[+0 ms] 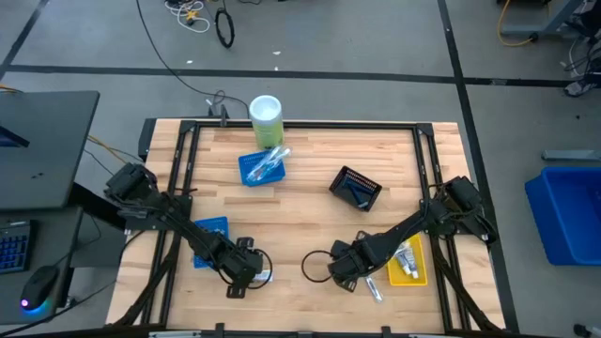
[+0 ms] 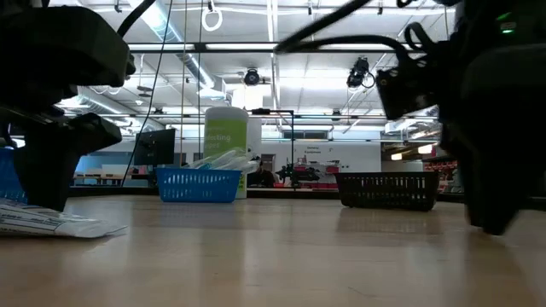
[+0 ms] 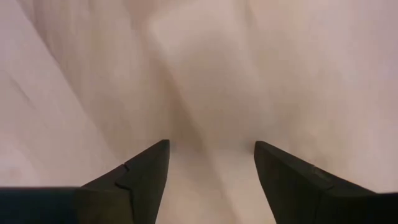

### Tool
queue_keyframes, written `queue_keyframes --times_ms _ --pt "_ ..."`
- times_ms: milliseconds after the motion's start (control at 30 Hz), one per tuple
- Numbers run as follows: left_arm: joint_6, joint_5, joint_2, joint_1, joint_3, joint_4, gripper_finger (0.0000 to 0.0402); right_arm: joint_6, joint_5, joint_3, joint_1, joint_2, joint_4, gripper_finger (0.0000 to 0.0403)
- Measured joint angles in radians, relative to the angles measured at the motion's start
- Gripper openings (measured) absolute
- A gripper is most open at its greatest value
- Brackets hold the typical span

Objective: Pick & Place Travel size toiletries
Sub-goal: Put the white toothpaste into the yellow bin

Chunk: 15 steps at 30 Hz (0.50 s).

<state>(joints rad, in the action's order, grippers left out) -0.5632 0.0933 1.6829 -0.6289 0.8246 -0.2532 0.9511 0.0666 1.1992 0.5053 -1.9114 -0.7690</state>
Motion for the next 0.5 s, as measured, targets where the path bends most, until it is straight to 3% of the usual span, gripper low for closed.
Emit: queue_keyframes --times_ms 133,333,500 --pt "-0.002 0.018 -0.003 0.010 -0.002 -0.003 0.0201 -0.093 0.055 0.000 -0.022 0.000 0.088 0.0240" --pt "-0.021 0.049 0.000 0.046 -0.003 0.018 0.0101 -0.330 0.118 0.000 -0.040 0.000 0.346 0.0236" --pt "0.026 0.121 0.001 0.093 -0.004 0.116 0.0049 -0.600 0.264 0.000 -0.051 0.000 0.564 0.0242"
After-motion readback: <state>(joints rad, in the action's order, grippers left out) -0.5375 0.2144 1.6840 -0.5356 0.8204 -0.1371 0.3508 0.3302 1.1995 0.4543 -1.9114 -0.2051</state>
